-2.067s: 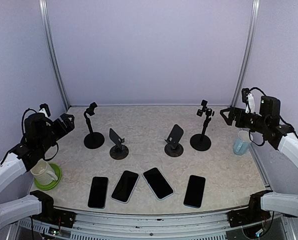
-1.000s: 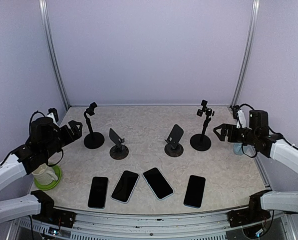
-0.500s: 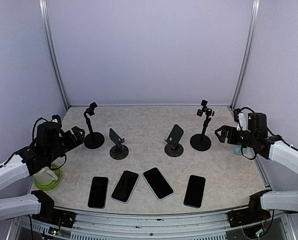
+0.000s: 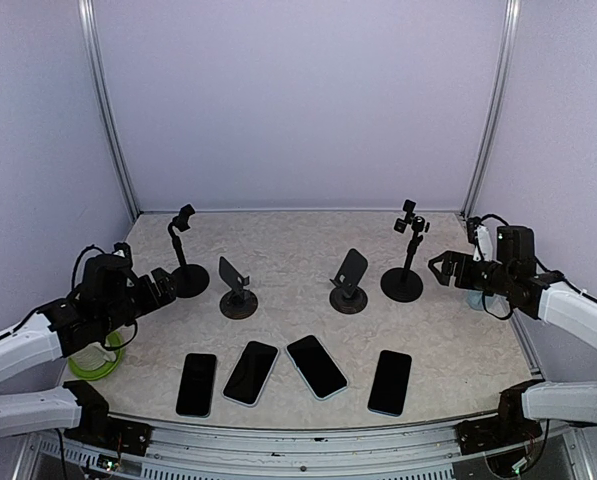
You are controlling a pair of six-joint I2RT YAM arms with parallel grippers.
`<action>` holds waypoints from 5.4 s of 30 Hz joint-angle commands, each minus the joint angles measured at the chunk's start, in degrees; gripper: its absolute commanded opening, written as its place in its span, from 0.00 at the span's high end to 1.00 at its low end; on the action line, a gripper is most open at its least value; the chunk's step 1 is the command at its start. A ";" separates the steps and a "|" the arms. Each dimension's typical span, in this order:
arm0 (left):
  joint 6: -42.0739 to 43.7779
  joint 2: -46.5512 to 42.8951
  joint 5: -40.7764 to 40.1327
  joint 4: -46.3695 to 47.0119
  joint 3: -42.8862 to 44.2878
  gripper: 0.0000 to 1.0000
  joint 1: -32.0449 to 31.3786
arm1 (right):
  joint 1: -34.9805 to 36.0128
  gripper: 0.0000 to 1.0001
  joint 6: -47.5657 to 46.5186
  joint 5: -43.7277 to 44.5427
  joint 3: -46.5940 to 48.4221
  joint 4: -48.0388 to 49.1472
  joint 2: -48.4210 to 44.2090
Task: Place the phone on the phone stand
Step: Pick up the phone stand from the center of the board, then place the phone stand at the center of the board.
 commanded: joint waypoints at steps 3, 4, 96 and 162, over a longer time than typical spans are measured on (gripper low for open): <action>-1.03 0.02 -0.14 -1.00 -1.48 0.01 -1.62 | 0.84 0.00 -0.62 -1.47 -0.67 0.61 0.13; -1.07 0.10 -0.17 -0.99 -1.63 0.01 -1.87 | 0.81 0.00 -0.65 -1.44 -0.70 0.65 0.13; 15.99 36.89 27.10 30.04 22.89 1.00 -6.58 | 1.29 0.00 -0.16 -0.53 -2.75 0.33 -0.43; 24.60 45.00 28.59 15.91 41.31 0.05 -6.36 | 6.69 0.00 -1.76 3.50 -0.13 -2.84 -3.92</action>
